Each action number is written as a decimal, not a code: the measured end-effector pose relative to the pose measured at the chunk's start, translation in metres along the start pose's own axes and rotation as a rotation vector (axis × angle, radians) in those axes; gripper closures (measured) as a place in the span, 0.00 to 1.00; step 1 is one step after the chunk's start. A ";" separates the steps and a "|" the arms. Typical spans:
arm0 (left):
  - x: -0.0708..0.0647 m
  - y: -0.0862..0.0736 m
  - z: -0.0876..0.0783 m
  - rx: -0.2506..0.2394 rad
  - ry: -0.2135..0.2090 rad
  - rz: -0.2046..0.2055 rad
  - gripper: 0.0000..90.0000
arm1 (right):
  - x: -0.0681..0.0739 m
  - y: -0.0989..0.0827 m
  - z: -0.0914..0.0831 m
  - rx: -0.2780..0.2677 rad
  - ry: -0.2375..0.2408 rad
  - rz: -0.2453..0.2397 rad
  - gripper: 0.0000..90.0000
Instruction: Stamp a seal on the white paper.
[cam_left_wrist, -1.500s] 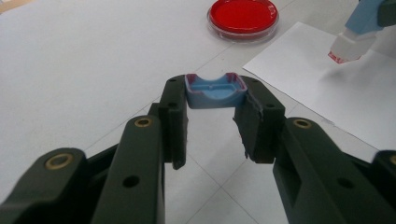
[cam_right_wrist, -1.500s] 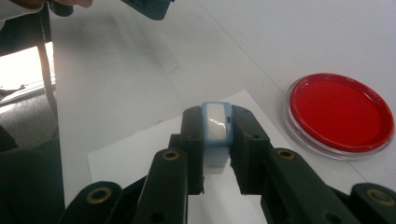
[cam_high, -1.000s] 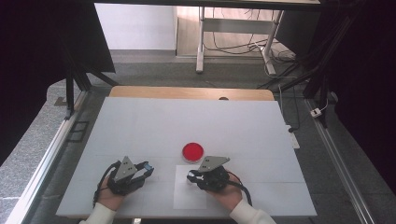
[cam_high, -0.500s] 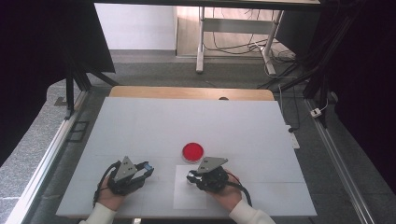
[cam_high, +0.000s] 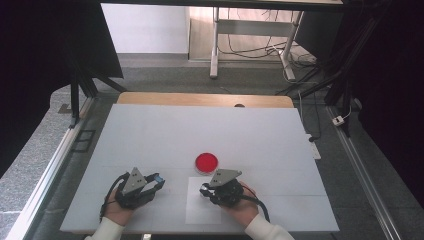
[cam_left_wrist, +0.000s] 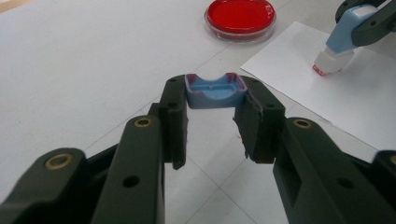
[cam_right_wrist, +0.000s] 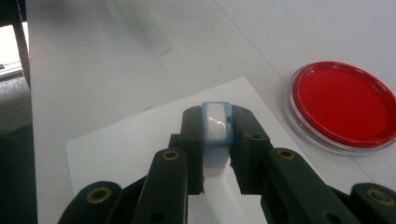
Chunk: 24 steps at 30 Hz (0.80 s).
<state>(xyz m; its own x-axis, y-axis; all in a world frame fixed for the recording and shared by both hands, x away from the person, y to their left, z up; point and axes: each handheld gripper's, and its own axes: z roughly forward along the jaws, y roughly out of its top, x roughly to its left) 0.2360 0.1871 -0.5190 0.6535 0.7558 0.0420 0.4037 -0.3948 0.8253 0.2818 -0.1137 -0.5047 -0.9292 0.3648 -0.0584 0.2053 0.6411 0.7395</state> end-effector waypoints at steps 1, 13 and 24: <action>0.000 0.000 0.000 0.000 0.002 -0.002 0.71 | 0.000 0.000 0.000 -0.001 0.000 -0.001 0.84; 0.000 0.000 -0.001 -0.002 0.000 -0.001 0.71 | -0.001 0.000 0.002 0.019 0.002 0.010 0.84; 0.000 0.000 0.000 -0.001 0.000 -0.002 0.71 | -0.001 0.000 0.003 0.031 0.004 0.007 0.84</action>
<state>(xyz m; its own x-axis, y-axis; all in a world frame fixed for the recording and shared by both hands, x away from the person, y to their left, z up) 0.2358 0.1878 -0.5191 0.6522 0.7570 0.0402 0.4046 -0.3924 0.8260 0.2836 -0.1119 -0.5073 -0.9290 0.3667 -0.0501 0.2214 0.6591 0.7187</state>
